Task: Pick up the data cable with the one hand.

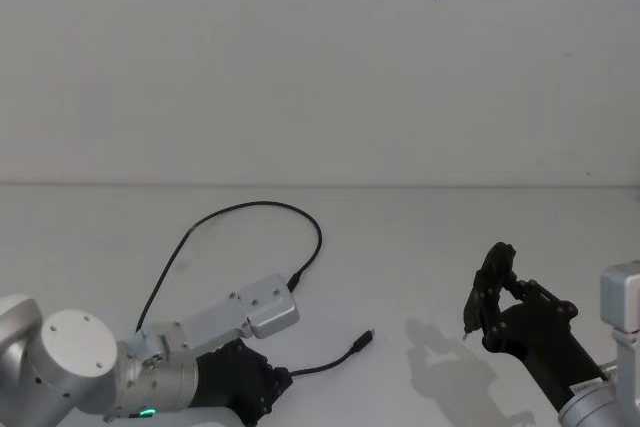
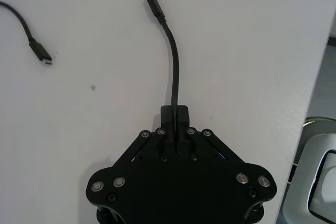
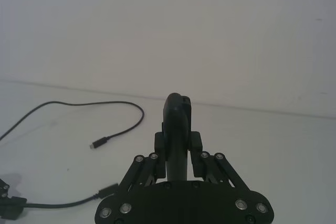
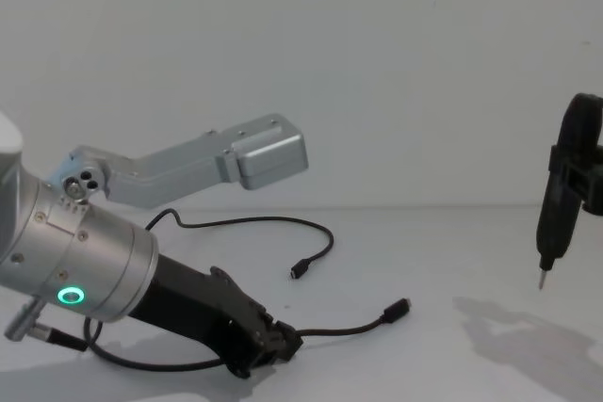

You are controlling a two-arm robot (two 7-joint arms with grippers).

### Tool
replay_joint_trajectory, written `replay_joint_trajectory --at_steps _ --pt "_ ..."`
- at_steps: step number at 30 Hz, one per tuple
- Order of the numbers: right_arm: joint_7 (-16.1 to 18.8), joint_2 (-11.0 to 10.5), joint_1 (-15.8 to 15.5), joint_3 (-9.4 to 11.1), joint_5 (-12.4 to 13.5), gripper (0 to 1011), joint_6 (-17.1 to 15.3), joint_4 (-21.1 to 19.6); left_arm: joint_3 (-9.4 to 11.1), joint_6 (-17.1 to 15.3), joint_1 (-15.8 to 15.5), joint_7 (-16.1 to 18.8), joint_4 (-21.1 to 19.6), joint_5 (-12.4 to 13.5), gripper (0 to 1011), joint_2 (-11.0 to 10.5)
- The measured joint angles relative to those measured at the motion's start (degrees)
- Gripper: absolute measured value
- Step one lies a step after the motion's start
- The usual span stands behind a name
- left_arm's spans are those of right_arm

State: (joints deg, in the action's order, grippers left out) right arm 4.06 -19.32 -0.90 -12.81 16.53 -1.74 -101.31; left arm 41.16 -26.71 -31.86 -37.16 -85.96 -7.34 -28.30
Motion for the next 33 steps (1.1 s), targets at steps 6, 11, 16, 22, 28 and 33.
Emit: replay_joint_trajectory --at_steps 6,11,16,22,28,33 --pt "1.70 0.16 -0.46 0.89 1.92 269 0.86 -0.65 0.48 2.62 -0.77 -2.01 -0.23 0.15 50 -0.63" --pt "3.43 0.37 -0.97 1.81 4.50 269 1.22 -1.33 0.75 5.15 -1.43 -3.87 -0.54 0.05 51 -1.37" --pt "5.43 0.56 -1.51 2.94 7.47 269 1.30 -2.03 0.89 8.31 -2.09 -6.13 -1.00 -0.49 51 -2.30" --pt "8.19 0.71 -2.24 4.44 12.48 269 0.59 -2.97 0.85 13.45 -3.04 -9.69 -1.88 -1.73 51 -4.21" --pt "10.54 0.90 -3.03 6.04 18.22 269 -1.16 -3.76 0.55 16.97 -3.51 -11.99 -2.67 -2.74 51 -5.71" --pt "11.57 1.06 -3.61 7.54 23.00 269 -3.35 -4.36 0.34 19.14 -3.79 -13.41 -3.17 -3.37 50 -6.68"
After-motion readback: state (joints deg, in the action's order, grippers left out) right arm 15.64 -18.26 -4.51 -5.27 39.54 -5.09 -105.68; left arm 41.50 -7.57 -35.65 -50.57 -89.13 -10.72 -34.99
